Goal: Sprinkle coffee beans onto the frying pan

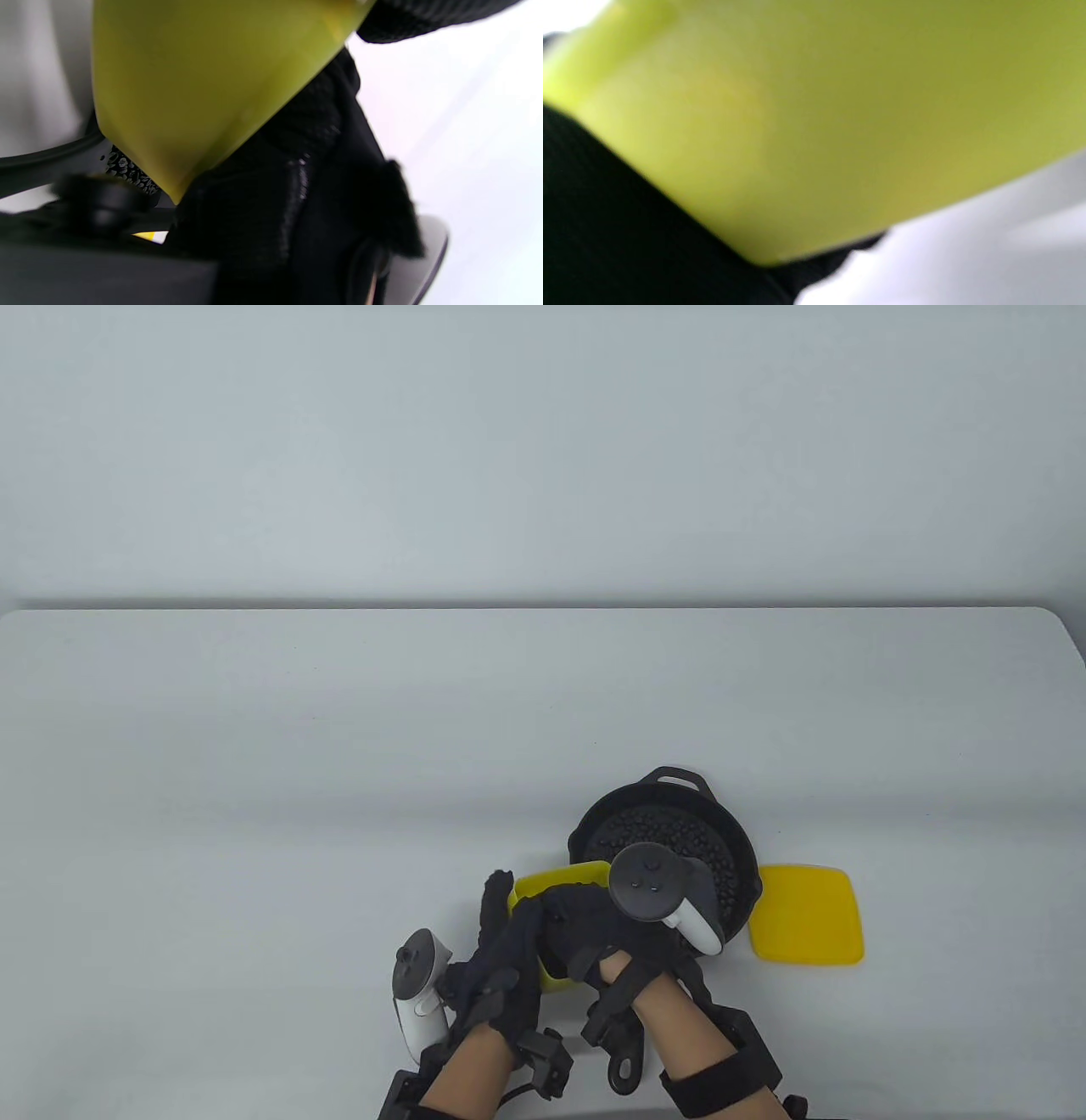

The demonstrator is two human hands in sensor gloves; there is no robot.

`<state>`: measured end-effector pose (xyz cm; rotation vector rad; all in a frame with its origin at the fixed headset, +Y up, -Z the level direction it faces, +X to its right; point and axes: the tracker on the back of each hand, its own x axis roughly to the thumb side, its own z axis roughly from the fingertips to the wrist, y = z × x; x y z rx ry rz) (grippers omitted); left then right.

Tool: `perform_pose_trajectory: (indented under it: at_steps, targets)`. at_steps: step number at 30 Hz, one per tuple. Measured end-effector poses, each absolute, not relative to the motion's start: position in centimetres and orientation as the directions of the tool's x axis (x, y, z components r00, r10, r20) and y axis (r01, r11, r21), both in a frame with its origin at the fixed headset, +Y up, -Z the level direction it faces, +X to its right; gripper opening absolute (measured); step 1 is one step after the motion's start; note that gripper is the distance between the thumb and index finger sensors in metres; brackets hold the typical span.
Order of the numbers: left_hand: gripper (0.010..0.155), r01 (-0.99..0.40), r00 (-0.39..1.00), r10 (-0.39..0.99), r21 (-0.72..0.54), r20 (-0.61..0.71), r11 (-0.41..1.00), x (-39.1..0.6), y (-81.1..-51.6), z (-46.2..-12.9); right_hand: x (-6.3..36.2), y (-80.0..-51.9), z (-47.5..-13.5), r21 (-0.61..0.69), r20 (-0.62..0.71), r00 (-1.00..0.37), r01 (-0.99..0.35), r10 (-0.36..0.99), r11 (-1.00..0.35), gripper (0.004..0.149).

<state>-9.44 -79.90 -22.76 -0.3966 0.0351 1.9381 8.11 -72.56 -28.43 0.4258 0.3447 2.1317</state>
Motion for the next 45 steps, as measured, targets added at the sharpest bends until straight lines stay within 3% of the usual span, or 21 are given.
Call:
perform_pose_trajectory:
  at_steps: [9,14,18,22,25,27,29,33,35,37,39,42,43,45]
  targets:
    - [0.079,-0.877,-0.412,0.854,-0.117,-0.319,-0.466,-9.5,-80.8,-23.0,13.1,-73.3,-29.7,0.304,-0.019,-0.177,-0.939,0.984,-0.163,0.036]
    - [0.08,-0.879,-0.423,0.853,-0.089,-0.306,-0.468,-10.1,-80.9,-23.1,15.9,-73.6,-30.1,0.214,-0.052,-0.077,-0.975,0.996,-0.064,0.036]
    - [0.079,-0.897,-0.409,0.866,-0.05,-0.287,-0.44,-10.9,-80.8,-23.2,19.3,-74.5,-30.2,0.062,-0.119,-0.25,-0.968,0.961,-0.244,0.036]
    - [0.079,-0.894,-0.423,0.862,-0.027,-0.281,-0.447,-11.2,-80.7,-23.2,20.8,-75.7,-30.7,0.074,-0.193,-0.429,-0.903,0.882,-0.423,0.04]
    - [0.079,-0.889,-0.431,0.859,-0.031,-0.276,-0.456,-11.2,-80.7,-23.2,20.2,-76.4,-31.0,0.174,-0.124,-0.315,-0.941,0.941,-0.292,0.056]
    - [0.079,-0.889,-0.43,0.86,-0.037,-0.275,-0.456,-11.3,-80.7,-23.3,19.4,-76.3,-31.1,0.26,-0.097,-0.181,-0.954,0.979,-0.15,0.076]
    - [0.079,-0.891,-0.428,0.863,-0.037,-0.269,-0.453,-11.4,-80.7,-23.3,19.0,-75.8,-30.8,0.296,-0.083,-0.144,-0.949,0.986,-0.113,0.086]
    - [0.079,-0.89,-0.436,0.862,-0.022,-0.26,-0.456,-11.7,-80.6,-23.3,19.2,-74.2,-30.5,0.295,-0.029,-0.404,-0.877,0.915,-0.378,0.094]
    - [0.079,-0.887,-0.443,0.86,-0.016,-0.255,-0.462,-11.7,-80.6,-23.3,19.0,-73.3,-30.2,0.301,0.018,-0.475,-0.836,0.88,-0.458,0.093]
    - [0.079,-0.885,-0.446,0.858,-0.015,-0.254,-0.464,-11.6,-80.6,-23.3,18.8,-72.1,-29.9,0.221,0.075,-0.507,-0.831,0.859,-0.51,0.093]
    - [0.079,-0.886,-0.444,0.86,-0.019,-0.252,-0.463,-11.6,-80.6,-23.3,18.2,-70.2,-29.4,0.125,0.196,-0.554,-0.804,0.809,-0.581,0.091]
    - [0.079,-0.885,-0.444,0.861,-0.027,-0.247,-0.464,-11.6,-80.5,-23.3,16.6,-66.2,-27.4,-0.145,0.405,-0.711,-0.671,0.575,-0.728,0.086]
    - [0.079,-0.885,-0.444,0.861,-0.033,-0.248,-0.465,-11.6,-80.4,-23.3,15.8,-64.8,-26.1,-0.328,0.418,-0.829,-0.519,0.371,-0.789,0.086]
    - [0.079,-0.887,-0.435,0.865,-0.048,-0.248,-0.46,-11.7,-80.4,-23.3,14.3,-63.1,-24.4,-0.553,0.414,-0.91,-0.261,0.011,-0.791,0.083]
